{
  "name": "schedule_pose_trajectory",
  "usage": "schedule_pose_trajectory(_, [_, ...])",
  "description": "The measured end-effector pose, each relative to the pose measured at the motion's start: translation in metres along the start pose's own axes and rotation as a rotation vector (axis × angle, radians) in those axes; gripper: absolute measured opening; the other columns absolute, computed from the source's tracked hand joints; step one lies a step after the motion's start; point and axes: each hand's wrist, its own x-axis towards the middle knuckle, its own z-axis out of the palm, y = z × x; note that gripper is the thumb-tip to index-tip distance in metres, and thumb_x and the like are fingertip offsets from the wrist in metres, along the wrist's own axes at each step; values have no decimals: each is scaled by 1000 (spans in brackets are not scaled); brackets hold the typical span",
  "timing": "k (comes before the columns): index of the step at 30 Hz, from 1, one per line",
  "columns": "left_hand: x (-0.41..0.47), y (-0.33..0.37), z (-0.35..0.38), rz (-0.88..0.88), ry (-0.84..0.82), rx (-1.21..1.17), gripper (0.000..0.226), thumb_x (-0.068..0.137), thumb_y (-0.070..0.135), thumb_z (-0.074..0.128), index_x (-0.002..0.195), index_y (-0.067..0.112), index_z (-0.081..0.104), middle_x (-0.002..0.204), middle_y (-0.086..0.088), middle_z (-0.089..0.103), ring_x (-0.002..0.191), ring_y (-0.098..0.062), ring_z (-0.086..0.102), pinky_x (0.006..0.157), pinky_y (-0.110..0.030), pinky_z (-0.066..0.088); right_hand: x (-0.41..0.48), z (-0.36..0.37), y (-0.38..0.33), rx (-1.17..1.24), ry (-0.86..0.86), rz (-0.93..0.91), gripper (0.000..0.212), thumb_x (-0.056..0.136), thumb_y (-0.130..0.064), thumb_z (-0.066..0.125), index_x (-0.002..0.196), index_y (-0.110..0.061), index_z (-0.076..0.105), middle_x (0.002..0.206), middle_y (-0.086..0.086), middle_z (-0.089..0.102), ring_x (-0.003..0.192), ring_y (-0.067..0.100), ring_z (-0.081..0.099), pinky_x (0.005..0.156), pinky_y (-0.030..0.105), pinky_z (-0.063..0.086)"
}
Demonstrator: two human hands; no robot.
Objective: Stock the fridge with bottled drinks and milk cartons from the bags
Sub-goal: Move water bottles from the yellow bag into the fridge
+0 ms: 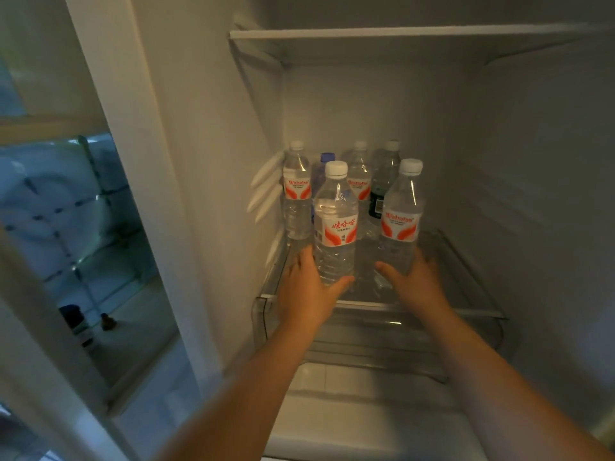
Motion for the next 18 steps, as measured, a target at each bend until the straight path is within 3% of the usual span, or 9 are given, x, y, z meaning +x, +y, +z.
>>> schedule_pose_trajectory(2, [1,2,2,-27,22,2,87,63,63,81,131,31,37,124,5,61,108,-18,62,84,-44,56,8,4,3,-22,-11,15,67,74,-56,66,133,-31,48,133,2,58,129,27,46,105,47,40])
schedule_pose_trajectory(4, [6,5,2,-50,66,-52,83,64,54,85,127,29,36,124,2,60,106,-20,63,84,-45,56,21,9,10,0,16,53,74,68,-63,63,133,-32,47,132,4,57,126,27,50,104,49,43])
schedule_pose_trajectory(7, [18,7,1,-105,157,-111,78,65,39,89,121,21,38,122,-5,55,105,-25,61,85,-46,56,39,13,15,-24,89,140,66,82,-46,70,136,-15,47,134,14,52,124,32,49,103,43,43])
schedule_pose_trajectory(10, [30,4,-2,-172,237,-81,70,68,35,89,114,15,40,119,-9,51,98,-29,61,74,-37,51,54,16,23,-115,162,204,59,90,-38,64,134,-4,46,136,20,48,122,36,48,98,41,41])
schedule_pose_trajectory(15, [51,-1,-1,-280,265,-60,55,79,30,81,113,7,45,113,-16,61,100,-36,63,69,-33,43,81,15,29,-273,203,311,64,92,-40,59,142,-5,38,143,20,41,124,39,46,99,48,43])
schedule_pose_trajectory(18, [64,-5,0,-330,213,74,45,87,32,73,114,8,45,115,-17,64,103,-39,64,72,-38,47,97,12,31,-307,200,330,67,93,-36,59,145,-3,34,146,22,38,127,40,44,102,48,42])
